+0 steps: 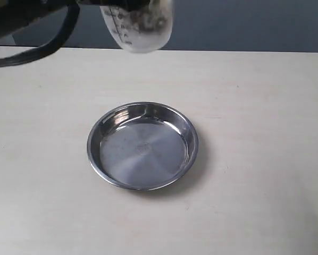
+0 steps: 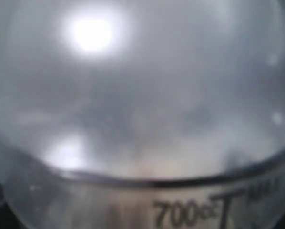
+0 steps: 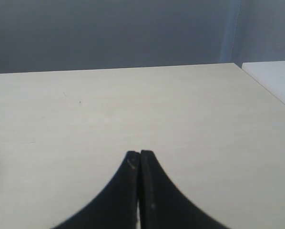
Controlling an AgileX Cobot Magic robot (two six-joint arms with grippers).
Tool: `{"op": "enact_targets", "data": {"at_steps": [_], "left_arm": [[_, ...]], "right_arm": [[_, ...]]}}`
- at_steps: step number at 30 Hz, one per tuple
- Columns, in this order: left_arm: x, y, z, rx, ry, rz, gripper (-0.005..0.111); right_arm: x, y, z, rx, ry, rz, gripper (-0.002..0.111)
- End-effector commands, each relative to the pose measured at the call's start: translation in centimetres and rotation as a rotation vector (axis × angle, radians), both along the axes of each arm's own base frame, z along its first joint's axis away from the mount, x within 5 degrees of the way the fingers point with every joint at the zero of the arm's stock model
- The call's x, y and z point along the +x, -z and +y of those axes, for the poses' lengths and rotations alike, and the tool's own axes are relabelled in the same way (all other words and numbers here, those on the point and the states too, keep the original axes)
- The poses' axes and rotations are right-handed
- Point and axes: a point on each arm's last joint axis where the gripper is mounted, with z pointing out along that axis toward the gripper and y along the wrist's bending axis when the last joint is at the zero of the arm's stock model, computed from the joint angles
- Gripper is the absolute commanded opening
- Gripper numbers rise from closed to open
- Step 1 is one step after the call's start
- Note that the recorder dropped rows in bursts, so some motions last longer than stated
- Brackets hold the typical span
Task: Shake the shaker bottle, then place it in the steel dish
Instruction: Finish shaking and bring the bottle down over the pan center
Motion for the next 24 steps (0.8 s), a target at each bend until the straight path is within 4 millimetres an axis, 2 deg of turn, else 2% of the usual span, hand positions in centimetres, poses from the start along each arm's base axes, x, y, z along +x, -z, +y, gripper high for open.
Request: {"op": "enact_targets", "data": {"at_steps": [1,3,5,6,7,8,9,11,12,13,14,15,16,17,18,19,20,21,22,23,24], "left_arm": [[1.3,10.5,-1.0,0.118,0.008,0.309,0.0],[0.7,7.9,-1.0,0.033,0.057,0.179,0.0],[0.2,4.1,-0.8,-0.017,0.068,0.037,0.0],[0.2,3.1,-0.7,-0.013,0.058,0.016,0.0],[0.3,3.1,-0.6,0.009,0.046,0.04,0.0],[0.6,4.5,-0.6,0.044,0.031,0.107,0.0],[1.2,9.9,-1.0,0.126,0.017,0.299,0.0],[1.3,16.8,-1.1,0.139,0.008,0.476,0.0],[1.2,16.8,-1.2,0.111,0.027,0.464,0.0],[0.8,13.3,-1.6,0.006,0.098,0.317,0.0],[0.8,10.9,-1.6,-0.04,0.112,0.23,0.0],[0.6,6.3,-1.2,-0.029,0.083,0.074,0.0],[0.8,6.0,-0.9,0.009,0.049,0.102,0.0],[1.2,8.1,-1.0,0.061,0.026,0.191,0.0],[1.8,12.4,-1.3,0.144,0.015,0.322,0.0],[2.3,15.3,-1.5,0.16,-0.006,0.42,0.0],[2.2,15.3,-1.7,0.138,0.013,0.427,0.0],[2.0,12.8,-1.9,0.077,0.051,0.359,0.0],[1.4,8.4,-1.8,0.007,0.084,0.243,0.0],[1.3,5.3,-1.5,0.01,0.07,0.151,0.0],[1.5,4.8,-1.2,0.05,0.031,0.149,0.0]], "right_arm": [[0.0,-0.1,0.0,-0.003,0.004,-0.016,-0.001],[0.0,-0.1,0.0,-0.003,0.004,-0.016,-0.001],[0.0,-0.1,0.0,-0.003,0.004,-0.016,-0.001],[0.0,-0.1,0.0,-0.003,0.004,-0.016,-0.001],[0.0,-0.1,0.0,-0.003,0.004,-0.016,-0.001],[0.0,-0.1,0.0,-0.003,0.004,-0.016,-0.001],[0.0,-0.1,0.0,-0.003,0.004,-0.016,-0.001],[0.0,-0.1,0.0,-0.003,0.004,-0.016,-0.001],[0.0,-0.1,0.0,-0.003,0.004,-0.016,-0.001],[0.0,-0.1,0.0,-0.003,0.004,-0.016,-0.001],[0.0,-0.1,0.0,-0.003,0.004,-0.016,-0.001],[0.0,-0.1,0.0,-0.003,0.004,-0.016,-0.001],[0.0,-0.1,0.0,-0.003,0.004,-0.016,-0.001],[0.0,-0.1,0.0,-0.003,0.004,-0.016,-0.001],[0.0,-0.1,0.0,-0.003,0.004,-0.016,-0.001],[0.0,-0.1,0.0,-0.003,0.004,-0.016,-0.001],[0.0,-0.1,0.0,-0.003,0.004,-0.016,-0.001],[0.0,-0.1,0.0,-0.003,0.004,-0.016,-0.001],[0.0,-0.1,0.0,-0.003,0.004,-0.016,-0.001],[0.0,-0.1,0.0,-0.003,0.004,-0.016,-0.001],[0.0,-0.1,0.0,-0.003,0.004,-0.016,-0.001]]}}
